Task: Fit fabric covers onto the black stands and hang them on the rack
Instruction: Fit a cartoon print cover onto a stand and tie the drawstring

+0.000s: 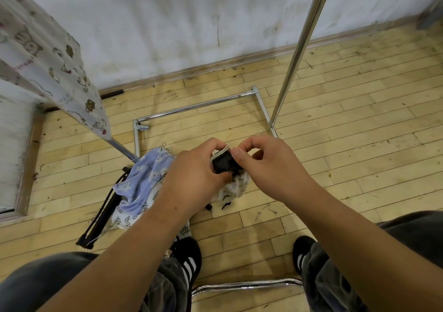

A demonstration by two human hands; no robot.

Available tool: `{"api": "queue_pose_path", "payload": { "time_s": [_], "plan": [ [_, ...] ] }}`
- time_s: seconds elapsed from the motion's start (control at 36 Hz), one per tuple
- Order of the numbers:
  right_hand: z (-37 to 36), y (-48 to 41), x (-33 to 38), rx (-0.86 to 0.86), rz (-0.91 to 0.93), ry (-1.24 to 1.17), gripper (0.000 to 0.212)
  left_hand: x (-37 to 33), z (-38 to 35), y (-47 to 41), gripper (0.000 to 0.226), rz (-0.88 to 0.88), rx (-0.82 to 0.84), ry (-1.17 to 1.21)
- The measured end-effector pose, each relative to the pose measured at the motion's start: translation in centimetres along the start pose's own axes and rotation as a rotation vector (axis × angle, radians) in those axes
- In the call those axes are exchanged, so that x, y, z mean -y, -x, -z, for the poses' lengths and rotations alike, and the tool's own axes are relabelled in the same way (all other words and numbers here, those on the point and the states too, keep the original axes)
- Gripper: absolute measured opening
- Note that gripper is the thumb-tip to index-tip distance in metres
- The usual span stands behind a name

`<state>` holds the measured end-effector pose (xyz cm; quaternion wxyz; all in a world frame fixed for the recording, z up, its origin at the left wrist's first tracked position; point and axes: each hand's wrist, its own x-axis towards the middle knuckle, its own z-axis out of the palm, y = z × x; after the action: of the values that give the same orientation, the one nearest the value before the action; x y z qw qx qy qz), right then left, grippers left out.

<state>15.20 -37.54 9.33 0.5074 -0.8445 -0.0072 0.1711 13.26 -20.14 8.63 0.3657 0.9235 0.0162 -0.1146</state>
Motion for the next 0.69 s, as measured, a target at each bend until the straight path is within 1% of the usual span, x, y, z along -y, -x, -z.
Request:
{"api": "queue_pose_path", "payload": {
  "time_s": [0.14,0.25,0.33,0.47,0.58,0.69],
  "plan": [
    [0.2,0.1,0.4,0.011,0.007,-0.025,0.018,-0.5,-0.3,-0.3,0.032,0.016,-0.009,-0.022],
    [0.0,0.4,0.5,0.039,0.023,-0.052,0.012,-0.7,-0.4,-0.4,0.031,0.022,-0.017,-0.05],
    [0.0,0.4,0.3,0.041,0.051,-0.039,0.009,-0.8,-0.3,-0.3,0.031,0.003,0.019,-0.053],
    [0.1,0.3,0.6,0.061,0.08,-0.11,0.015,-0.9,0.1,-0.2,0.038,0.016,0.092,0.127],
    [0.3,0.3,0.5,0.032,0.104,-0.115,0.018,-1.1,0.4,-0.1,0.029,0.008,0.105,0.235],
    [0.1,0.5,0.4,0.083,0.113,-0.078,0.018,-0.9,0.6,-0.2,0.02,-0.007,0.053,0.279]
  ]
}}
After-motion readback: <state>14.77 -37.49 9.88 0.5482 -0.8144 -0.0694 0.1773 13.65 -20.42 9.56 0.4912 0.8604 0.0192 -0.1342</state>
